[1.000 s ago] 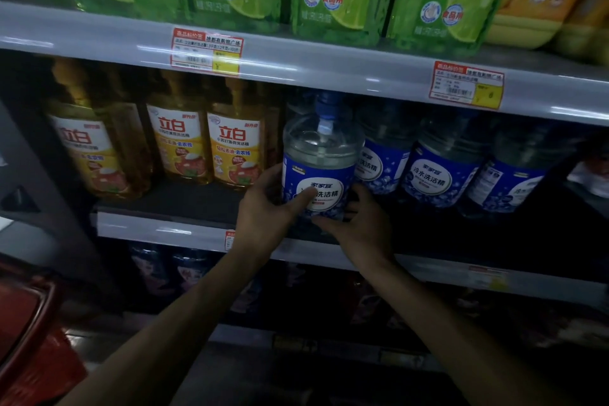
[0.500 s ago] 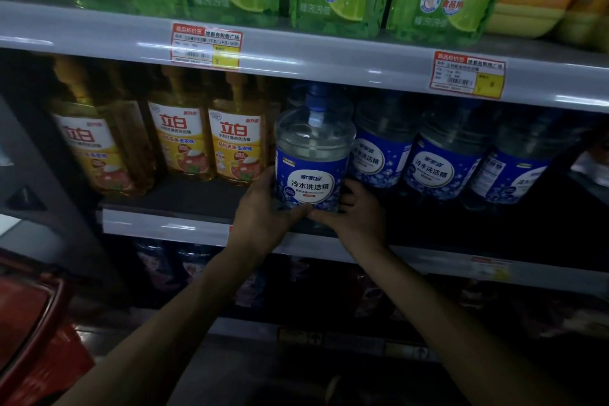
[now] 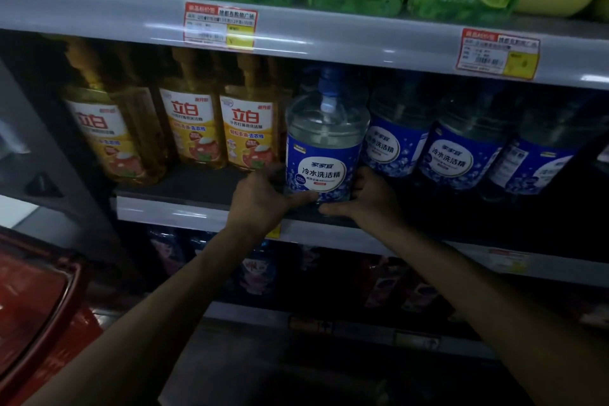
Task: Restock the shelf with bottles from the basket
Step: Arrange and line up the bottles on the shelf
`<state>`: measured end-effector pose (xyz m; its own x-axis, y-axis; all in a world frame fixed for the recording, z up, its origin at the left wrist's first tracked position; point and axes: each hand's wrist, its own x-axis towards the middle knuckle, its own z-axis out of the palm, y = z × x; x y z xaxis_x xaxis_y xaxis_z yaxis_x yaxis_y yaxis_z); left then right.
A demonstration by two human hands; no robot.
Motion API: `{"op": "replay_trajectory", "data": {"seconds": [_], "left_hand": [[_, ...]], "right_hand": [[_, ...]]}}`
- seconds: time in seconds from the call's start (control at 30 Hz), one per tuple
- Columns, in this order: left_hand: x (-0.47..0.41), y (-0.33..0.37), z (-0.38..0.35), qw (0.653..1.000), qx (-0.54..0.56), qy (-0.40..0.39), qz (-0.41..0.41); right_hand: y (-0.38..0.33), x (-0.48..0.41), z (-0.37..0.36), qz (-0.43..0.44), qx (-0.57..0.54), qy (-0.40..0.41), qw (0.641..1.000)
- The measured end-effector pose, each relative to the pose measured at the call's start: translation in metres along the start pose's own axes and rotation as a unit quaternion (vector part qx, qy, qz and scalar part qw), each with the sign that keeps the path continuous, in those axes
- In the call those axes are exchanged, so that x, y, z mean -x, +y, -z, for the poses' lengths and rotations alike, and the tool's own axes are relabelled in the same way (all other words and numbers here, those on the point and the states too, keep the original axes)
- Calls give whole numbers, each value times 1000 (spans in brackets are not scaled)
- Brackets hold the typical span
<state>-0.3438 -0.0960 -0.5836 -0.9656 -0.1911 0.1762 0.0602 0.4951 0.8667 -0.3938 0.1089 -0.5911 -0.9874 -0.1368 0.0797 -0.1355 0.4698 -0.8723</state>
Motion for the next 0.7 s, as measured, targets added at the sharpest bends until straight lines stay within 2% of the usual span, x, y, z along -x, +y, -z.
{"op": "replay_trajectory", "data": {"seconds": [0.13, 0.43, 0.53, 0.7], "left_hand": [[2, 1, 2, 1000, 1, -7, -10], [2, 1, -1, 1000, 14, 11, -2], [1, 2, -1, 1000, 25, -4, -4], [-3, 10, -1, 990, 141, 11, -12]], "right_hand": [[0, 2, -4, -4, 1, 22, 1000], [3, 2, -1, -14, -7, 11, 1000], [-2, 2, 1, -9, -5, -3, 1000], [-19, 2, 10, 16, -49, -19, 999]]}}
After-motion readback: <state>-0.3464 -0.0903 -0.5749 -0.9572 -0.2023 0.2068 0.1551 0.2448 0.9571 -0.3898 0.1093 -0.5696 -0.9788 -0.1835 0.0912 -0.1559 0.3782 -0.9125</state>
